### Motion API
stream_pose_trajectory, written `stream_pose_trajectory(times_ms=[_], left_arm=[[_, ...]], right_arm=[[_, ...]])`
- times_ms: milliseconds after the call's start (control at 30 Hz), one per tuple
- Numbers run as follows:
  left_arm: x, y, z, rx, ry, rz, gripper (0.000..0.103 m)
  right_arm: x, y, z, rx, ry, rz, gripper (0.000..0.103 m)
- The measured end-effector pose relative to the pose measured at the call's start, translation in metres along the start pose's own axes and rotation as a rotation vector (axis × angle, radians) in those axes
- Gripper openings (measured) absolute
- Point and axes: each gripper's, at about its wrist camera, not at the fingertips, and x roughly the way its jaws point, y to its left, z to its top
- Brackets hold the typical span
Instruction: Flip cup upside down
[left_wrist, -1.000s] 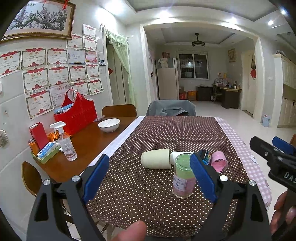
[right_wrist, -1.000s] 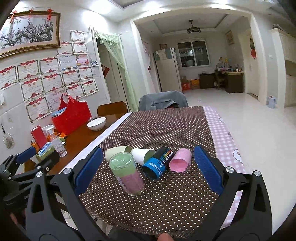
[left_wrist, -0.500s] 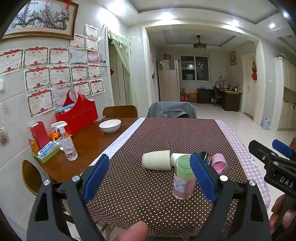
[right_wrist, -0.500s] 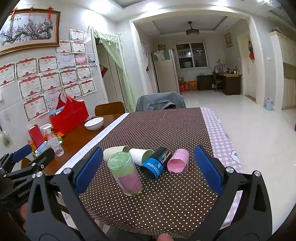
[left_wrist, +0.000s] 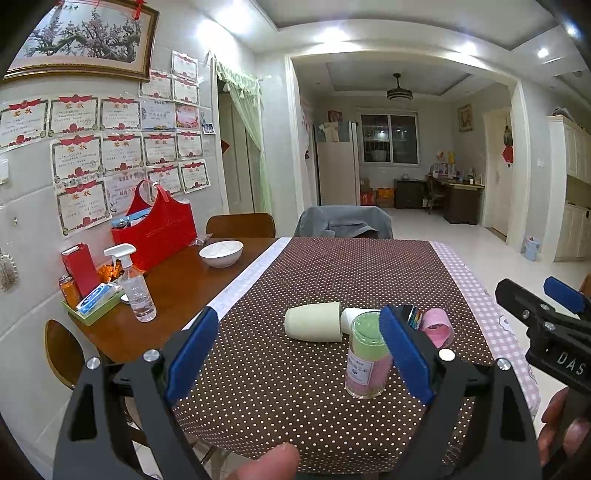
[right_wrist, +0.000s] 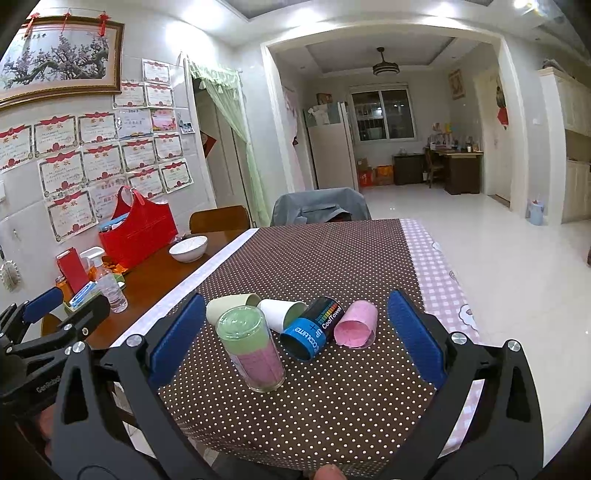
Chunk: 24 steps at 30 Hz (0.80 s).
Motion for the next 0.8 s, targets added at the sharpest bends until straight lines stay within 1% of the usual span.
stream_pose_trajectory(times_ms=[367,567,800], left_arm=[[-0.0017,0.0022,-0.0003,-0.007,0.003,0.001,0.087],[-0.0043,0.0004,-0.0021,-0.002,-0.012,0.016,0.088],[-0.0018,-0.0007,-0.0021,0.006,0.008,0.02,0.087]], right_arm=[[0.0008,0.0007,-0.0019,0.001,0.009,0.003,0.097],[0.0035,-0.0014,-0.0024,0.001,0.016,0.006,0.097],[0.0044,-0.0015,-0.0028,0.001,0.018,0.006,0.097]])
